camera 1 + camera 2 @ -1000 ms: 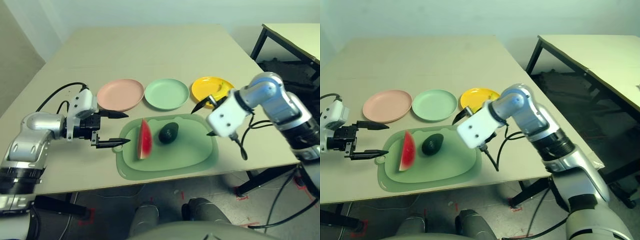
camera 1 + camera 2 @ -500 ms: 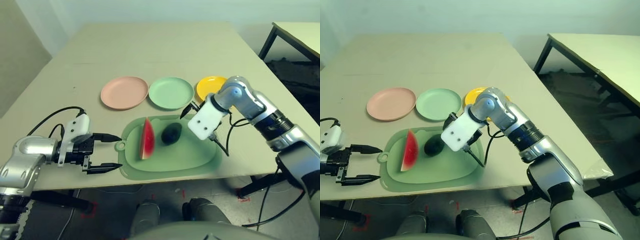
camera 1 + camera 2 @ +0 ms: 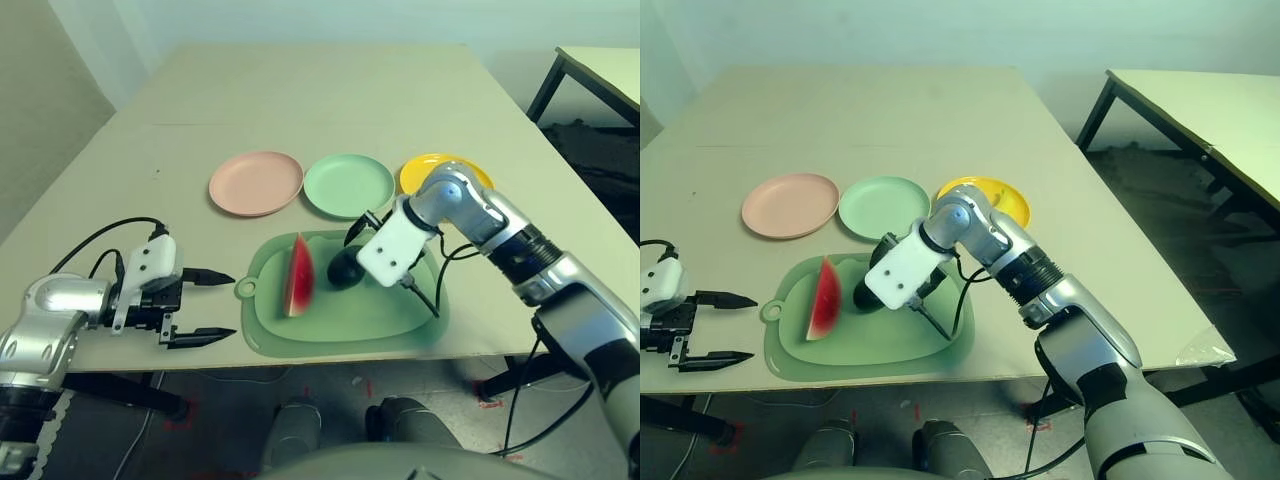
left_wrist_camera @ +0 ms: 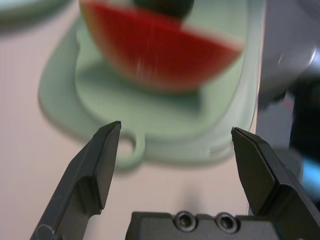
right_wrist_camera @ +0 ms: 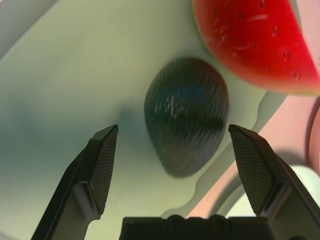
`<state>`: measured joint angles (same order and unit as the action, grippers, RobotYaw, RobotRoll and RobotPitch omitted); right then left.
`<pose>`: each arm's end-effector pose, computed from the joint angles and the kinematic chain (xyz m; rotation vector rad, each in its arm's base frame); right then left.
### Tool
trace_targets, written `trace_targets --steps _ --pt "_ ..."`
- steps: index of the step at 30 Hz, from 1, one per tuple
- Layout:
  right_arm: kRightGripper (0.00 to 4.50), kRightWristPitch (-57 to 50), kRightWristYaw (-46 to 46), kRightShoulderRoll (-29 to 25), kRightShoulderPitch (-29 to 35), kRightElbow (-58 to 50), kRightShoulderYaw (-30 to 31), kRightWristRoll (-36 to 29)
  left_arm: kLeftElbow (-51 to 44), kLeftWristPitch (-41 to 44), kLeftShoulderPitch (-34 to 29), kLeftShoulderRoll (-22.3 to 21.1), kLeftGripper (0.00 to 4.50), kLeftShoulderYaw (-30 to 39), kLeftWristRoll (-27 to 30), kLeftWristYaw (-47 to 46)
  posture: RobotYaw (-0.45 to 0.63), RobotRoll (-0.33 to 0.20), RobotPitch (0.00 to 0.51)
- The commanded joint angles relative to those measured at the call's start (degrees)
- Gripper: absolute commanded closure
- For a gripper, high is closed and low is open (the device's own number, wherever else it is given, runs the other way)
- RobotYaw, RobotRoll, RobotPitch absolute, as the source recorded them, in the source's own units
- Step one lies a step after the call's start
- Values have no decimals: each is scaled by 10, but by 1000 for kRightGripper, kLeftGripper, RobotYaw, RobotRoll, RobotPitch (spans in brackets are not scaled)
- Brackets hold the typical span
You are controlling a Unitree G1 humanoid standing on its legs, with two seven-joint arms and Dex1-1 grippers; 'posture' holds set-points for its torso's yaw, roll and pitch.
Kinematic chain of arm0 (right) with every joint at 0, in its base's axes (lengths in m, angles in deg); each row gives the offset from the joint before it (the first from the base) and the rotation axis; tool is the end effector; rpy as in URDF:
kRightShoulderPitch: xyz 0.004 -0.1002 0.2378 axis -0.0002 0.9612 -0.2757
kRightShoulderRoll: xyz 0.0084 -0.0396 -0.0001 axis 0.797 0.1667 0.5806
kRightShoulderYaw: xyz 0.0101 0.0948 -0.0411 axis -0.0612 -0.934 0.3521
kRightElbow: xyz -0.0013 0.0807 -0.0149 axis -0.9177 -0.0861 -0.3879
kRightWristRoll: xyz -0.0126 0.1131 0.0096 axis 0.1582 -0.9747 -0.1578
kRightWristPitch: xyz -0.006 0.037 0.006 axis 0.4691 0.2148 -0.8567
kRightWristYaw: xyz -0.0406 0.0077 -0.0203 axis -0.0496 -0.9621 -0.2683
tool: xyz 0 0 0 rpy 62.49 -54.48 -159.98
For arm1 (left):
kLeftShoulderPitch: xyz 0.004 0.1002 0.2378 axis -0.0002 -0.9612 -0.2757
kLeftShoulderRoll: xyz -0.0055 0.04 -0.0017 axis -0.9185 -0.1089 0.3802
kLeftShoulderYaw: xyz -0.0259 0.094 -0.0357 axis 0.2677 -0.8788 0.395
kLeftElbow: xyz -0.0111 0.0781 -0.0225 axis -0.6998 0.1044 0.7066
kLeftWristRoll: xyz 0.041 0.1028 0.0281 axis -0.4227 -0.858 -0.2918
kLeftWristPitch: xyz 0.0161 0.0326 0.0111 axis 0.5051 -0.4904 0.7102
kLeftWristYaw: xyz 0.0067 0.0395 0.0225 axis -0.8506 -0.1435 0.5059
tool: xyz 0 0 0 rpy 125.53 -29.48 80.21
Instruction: Place the fruits into color-matched plates.
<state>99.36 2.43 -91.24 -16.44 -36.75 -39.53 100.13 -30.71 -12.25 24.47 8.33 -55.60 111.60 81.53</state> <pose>0.3177 -0.0653 0.1918 -1.5295 -0.0496 1.8563 0.2176 0.3268 0.1535 0.3705 0.3444 -1.2366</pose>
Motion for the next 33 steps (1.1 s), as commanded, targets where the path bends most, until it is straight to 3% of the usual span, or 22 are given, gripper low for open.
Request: trace_targets --steps 1,17,33 --pt "47 -5 8 9 -5 12 6 6 -35 32 11 3 0 17 35 -2 137 0 71" --pt "47 5 55 38 -34 83 5 32 -68 62 26 -2 0 17 46 -11 141 0 73" --pt "47 -26 37 44 -29 63 2 23 -42 30 30 1 0 15 24 -13 135 0 65"
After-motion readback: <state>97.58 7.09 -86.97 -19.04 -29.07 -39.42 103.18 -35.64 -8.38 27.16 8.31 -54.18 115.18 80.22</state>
